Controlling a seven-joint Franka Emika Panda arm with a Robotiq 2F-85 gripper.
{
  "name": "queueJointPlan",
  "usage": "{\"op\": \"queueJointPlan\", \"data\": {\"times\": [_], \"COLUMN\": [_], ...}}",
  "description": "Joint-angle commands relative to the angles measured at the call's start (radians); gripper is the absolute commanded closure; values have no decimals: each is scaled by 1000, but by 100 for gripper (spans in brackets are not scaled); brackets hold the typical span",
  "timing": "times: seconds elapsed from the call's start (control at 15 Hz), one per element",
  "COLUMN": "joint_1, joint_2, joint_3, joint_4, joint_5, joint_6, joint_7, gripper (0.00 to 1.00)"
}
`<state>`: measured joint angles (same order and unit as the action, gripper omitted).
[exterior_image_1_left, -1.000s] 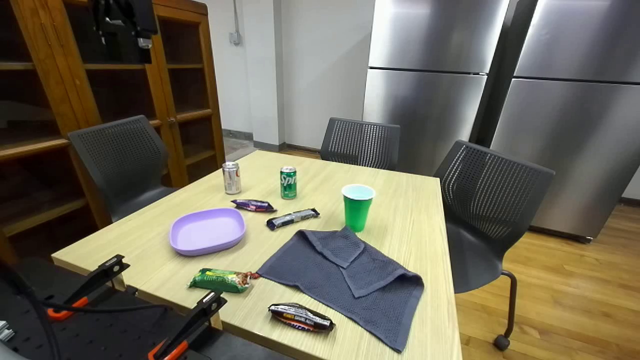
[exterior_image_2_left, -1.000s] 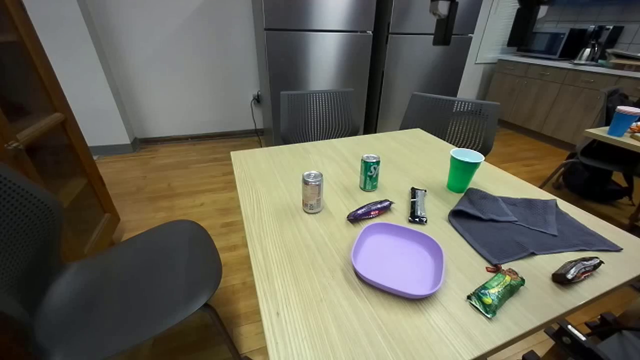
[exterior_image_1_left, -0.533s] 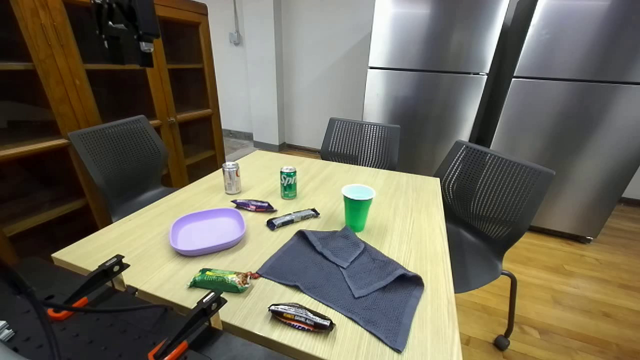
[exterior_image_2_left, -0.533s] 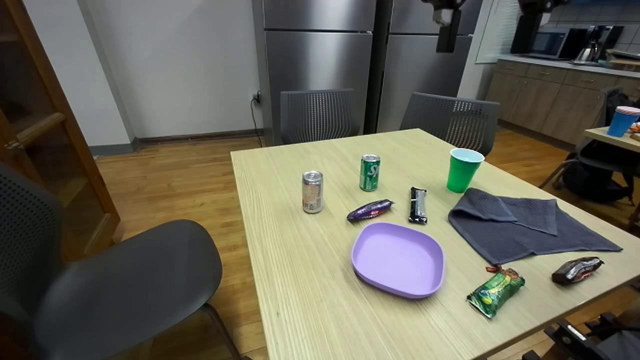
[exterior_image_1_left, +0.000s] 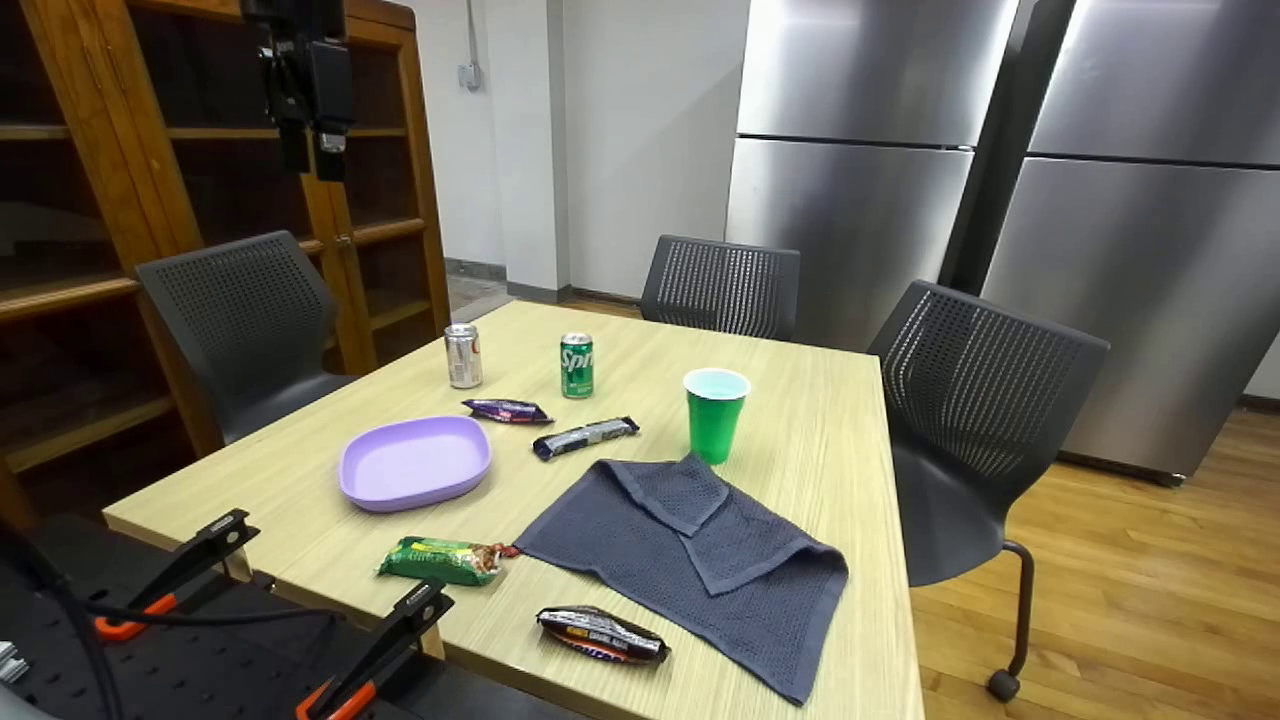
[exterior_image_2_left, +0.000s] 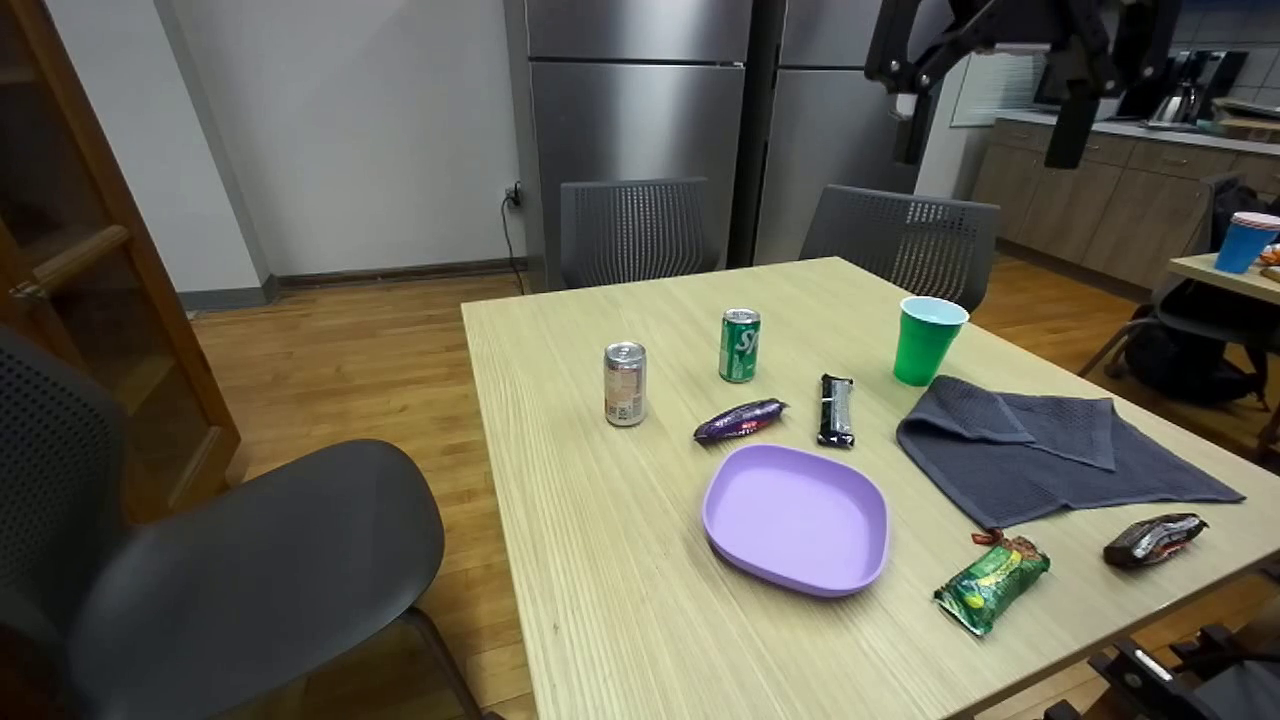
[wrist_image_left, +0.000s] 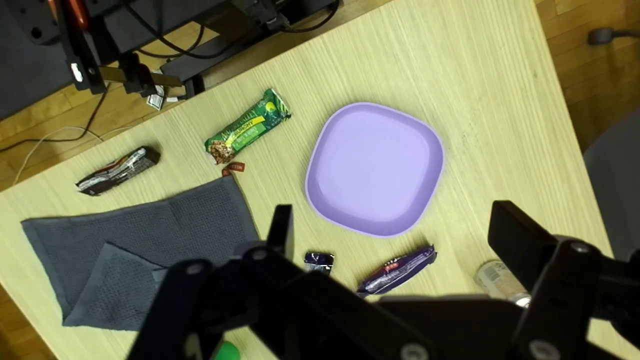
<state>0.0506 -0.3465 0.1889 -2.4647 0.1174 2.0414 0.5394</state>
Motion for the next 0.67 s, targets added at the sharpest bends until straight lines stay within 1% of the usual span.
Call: {"op": "queueJointPlan", "data": {"times": [0.0,0.33,0.6], "joint_1": [-32,-58,-61], "joint_2": [18,53,80], "joint_3": [-4,-34,-73], "joint_4": [-35,-84,-132], "joint_5": [-8,-1,18], "joint_6": [48,95,176], "joint_7": [102,212,224], "gripper": [0,0,0]}}
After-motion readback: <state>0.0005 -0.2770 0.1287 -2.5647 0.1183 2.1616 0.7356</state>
